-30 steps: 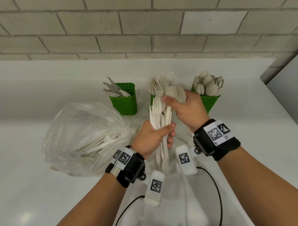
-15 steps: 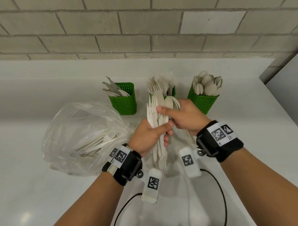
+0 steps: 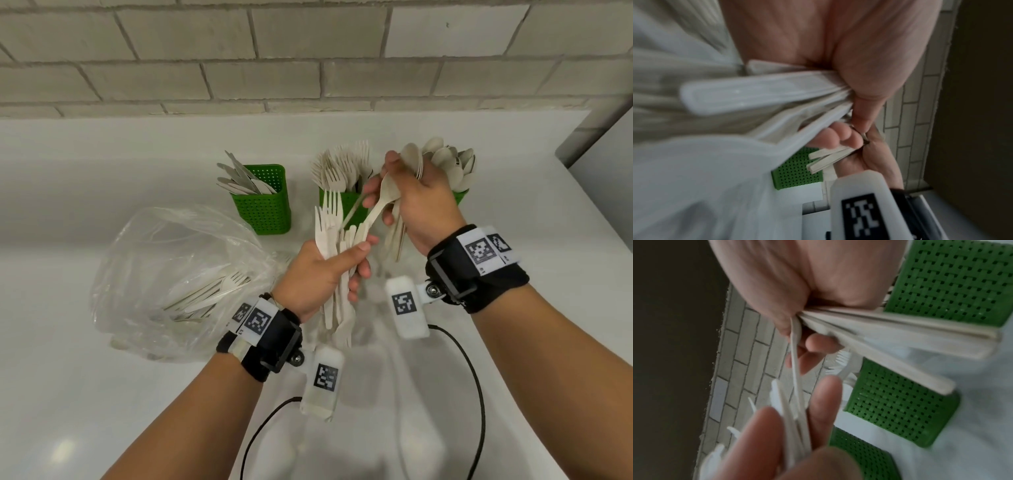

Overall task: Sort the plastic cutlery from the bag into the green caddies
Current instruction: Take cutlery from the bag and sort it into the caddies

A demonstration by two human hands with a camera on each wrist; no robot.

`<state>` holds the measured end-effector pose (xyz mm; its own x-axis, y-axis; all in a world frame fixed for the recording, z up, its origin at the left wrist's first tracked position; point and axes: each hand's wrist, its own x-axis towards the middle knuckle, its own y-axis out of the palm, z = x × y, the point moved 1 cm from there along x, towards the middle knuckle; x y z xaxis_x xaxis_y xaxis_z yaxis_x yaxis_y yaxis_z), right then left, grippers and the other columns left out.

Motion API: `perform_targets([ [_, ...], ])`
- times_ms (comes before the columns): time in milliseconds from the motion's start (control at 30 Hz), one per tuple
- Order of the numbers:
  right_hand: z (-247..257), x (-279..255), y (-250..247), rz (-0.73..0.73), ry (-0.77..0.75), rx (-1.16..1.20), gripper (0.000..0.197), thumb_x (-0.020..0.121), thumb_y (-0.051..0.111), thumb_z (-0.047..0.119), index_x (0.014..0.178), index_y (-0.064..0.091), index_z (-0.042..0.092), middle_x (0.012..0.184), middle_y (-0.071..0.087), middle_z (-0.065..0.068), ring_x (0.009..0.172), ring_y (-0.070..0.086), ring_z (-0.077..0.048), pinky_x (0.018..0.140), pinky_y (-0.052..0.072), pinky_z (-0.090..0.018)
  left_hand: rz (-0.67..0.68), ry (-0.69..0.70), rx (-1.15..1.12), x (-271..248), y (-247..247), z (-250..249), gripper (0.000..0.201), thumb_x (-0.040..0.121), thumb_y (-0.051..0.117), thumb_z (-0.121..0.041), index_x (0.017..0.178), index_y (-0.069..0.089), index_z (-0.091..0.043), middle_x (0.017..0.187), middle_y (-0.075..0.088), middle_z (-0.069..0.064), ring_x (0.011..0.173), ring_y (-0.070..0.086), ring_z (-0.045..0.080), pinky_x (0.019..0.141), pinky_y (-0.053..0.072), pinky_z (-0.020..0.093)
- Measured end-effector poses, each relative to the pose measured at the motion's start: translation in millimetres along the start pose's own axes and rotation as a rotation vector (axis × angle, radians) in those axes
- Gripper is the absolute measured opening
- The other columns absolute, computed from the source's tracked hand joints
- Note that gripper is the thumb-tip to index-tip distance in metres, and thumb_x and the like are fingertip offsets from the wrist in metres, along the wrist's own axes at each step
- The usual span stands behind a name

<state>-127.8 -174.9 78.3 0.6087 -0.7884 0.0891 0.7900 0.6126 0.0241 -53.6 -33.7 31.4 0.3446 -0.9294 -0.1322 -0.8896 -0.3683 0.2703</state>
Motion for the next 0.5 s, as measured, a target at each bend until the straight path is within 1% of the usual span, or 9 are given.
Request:
perform_targets([
  [67, 1.3, 0.3, -0.8, 0.042, -0.013, -0.034, 0.019, 0.103, 0.042, 0.021, 0.092, 0.054, 0.011, 0.068, 0.068, -0.004, 0.058, 0.066, -0.023, 0.044, 0.042, -0.027, 0.020, 0.023, 0.048, -0.3, 2.8, 0.2, 0.016, 0.096, 0.057, -0.015, 0.108, 0.067, -0.010, 0.072, 0.059, 0.015, 0.052, 0.047, 0.021, 0.044, 0.045, 0.028],
  [133, 2.3, -0.7, -1.0, 0.019, -0.012, 0.005, 0.022, 0.103, 0.043, 0.020, 0.087, 0.054, 0.010, 0.063, 0.064, -0.004, 0.054, 0.063, -0.024, 0.049, 0.048, -0.029, 0.024, 0.023, 0.051, -1.6, 4.2, 1.2, 0.016, 0.096, 0.057, -0.015, 0.107, 0.067, -0.009, 0.073, 0.059, 0.016, 0.052, 0.047, 0.021, 0.044, 0.045, 0.028],
  [200, 3.3, -1.0, -3.0, -0.058, 0.004, 0.126, 0.021, 0.102, 0.046, 0.020, 0.085, 0.053, 0.009, 0.060, 0.057, -0.005, 0.050, 0.058, -0.025, 0.055, 0.051, -0.034, 0.014, 0.002, 0.030, -3.9, 2.2, 3.7, 0.018, 0.095, 0.057, -0.015, 0.108, 0.067, -0.006, 0.068, 0.060, 0.010, 0.050, 0.047, 0.020, 0.043, 0.044, 0.028],
  [267, 4.0, 1.8, -9.4, -0.164, 0.051, 0.270, 0.019, 0.099, 0.053, 0.022, 0.083, 0.053, 0.011, 0.057, 0.050, -0.003, 0.046, 0.051, -0.021, 0.053, 0.052, -0.035, -0.028, -0.018, 0.012, -5.8, -3.4, 8.1, 0.019, 0.095, 0.058, -0.016, 0.106, 0.068, -0.004, 0.066, 0.060, 0.008, 0.050, 0.046, 0.019, 0.043, 0.042, 0.027],
  [300, 3.4, 3.8, -14.4, -0.208, 0.085, 0.324, 0.019, 0.096, 0.059, 0.023, 0.081, 0.052, 0.013, 0.056, 0.046, -0.002, 0.044, 0.046, -0.019, 0.050, 0.050, -0.032, -0.070, -0.027, 0.000, -6.7, -7.1, 10.4, 0.019, 0.095, 0.058, -0.016, 0.105, 0.068, -0.003, 0.065, 0.059, 0.007, 0.050, 0.046, 0.018, 0.043, 0.041, 0.027],
  [333, 0.7, 6.3, -20.2, -0.234, 0.129, 0.341, 0.021, 0.092, 0.064, 0.023, 0.079, 0.050, 0.015, 0.054, 0.042, 0.000, 0.042, 0.041, -0.017, 0.046, 0.046, -0.029, -0.120, -0.035, -0.014, -7.3, -10.8, 12.5, 0.018, 0.094, 0.059, -0.015, 0.103, 0.067, -0.001, 0.064, 0.057, 0.007, 0.050, 0.045, 0.017, 0.042, 0.041, 0.027],
  [367, -3.9, 8.2, -25.1, -0.230, 0.184, 0.306, 0.022, 0.089, 0.068, 0.021, 0.078, 0.049, 0.016, 0.053, 0.038, 0.001, 0.041, 0.036, -0.014, 0.042, 0.040, -0.025, -0.170, -0.039, -0.026, -8.0, -14.0, 14.1, 0.017, 0.094, 0.059, -0.013, 0.100, 0.066, 0.001, 0.063, 0.056, 0.006, 0.050, 0.045, 0.017, 0.042, 0.041, 0.026],
  [433, -18.2, 6.4, -27.3, -0.138, 0.325, 0.125, 0.023, 0.084, 0.073, 0.019, 0.083, 0.050, 0.016, 0.055, 0.035, 0.002, 0.039, 0.030, -0.011, 0.037, 0.029, -0.021, -0.239, -0.033, -0.045, -8.7, -18.4, 15.3, 0.013, 0.095, 0.058, -0.011, 0.093, 0.063, 0.001, 0.060, 0.053, 0.004, 0.049, 0.044, 0.016, 0.041, 0.041, 0.026],
  [500, -34.3, -0.4, -19.6, -0.031, 0.462, -0.009, 0.024, 0.084, 0.074, 0.026, 0.087, 0.053, 0.014, 0.058, 0.033, 0.002, 0.039, 0.027, -0.009, 0.036, 0.024, -0.020, -0.274, -0.028, -0.065, -9.0, -20.2, 15.2, 0.011, 0.095, 0.058, -0.009, 0.087, 0.060, -0.003, 0.058, 0.051, 0.004, 0.047, 0.043, 0.016, 0.041, 0.041, 0.027],
])
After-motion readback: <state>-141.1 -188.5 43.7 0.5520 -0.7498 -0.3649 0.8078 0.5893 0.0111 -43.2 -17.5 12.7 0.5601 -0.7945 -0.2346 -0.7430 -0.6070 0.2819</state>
